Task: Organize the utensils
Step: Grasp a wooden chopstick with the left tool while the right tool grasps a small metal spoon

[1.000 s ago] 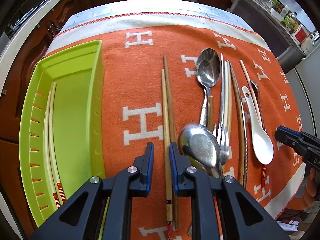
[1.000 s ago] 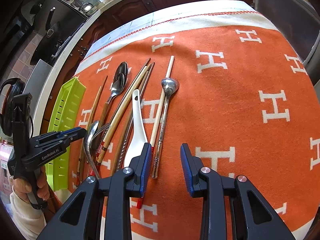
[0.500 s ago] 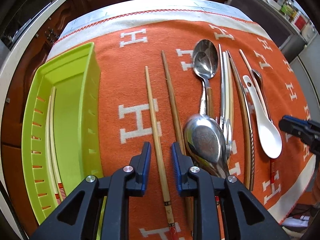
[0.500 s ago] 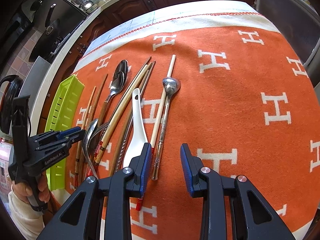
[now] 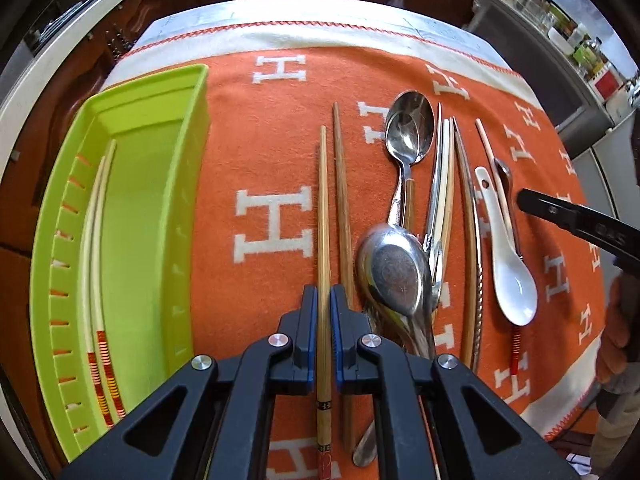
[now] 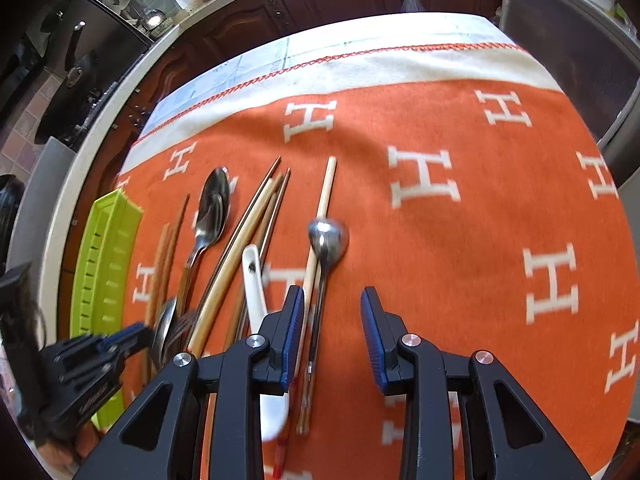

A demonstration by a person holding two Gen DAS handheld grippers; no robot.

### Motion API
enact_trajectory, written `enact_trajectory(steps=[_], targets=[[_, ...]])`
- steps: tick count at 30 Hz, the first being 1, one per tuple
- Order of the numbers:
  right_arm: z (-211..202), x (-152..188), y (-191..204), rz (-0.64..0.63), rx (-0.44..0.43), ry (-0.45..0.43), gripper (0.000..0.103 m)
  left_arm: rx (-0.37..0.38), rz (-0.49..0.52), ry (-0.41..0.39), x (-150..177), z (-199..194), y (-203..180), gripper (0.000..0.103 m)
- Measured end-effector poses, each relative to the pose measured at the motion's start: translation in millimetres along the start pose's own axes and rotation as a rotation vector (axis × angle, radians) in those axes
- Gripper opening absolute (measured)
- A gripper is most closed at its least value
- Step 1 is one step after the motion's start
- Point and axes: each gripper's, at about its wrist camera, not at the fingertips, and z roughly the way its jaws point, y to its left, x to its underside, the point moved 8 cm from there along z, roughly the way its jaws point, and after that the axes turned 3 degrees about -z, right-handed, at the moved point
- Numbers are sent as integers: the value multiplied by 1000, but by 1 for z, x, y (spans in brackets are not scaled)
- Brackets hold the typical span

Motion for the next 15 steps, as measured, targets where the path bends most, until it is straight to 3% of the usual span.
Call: enact_trajectory(steps=[7,12,15], targets=[[18,-11,8,-38,109,0,27,25,-17,-61,-5,-39,8,4],[20,-12,14,-57,140,-15,12,23,-37,-117,-12,-74,22,4],[18,-10,14,-36,128,-15,8,1,-44,-156,-17,-92,31,4]])
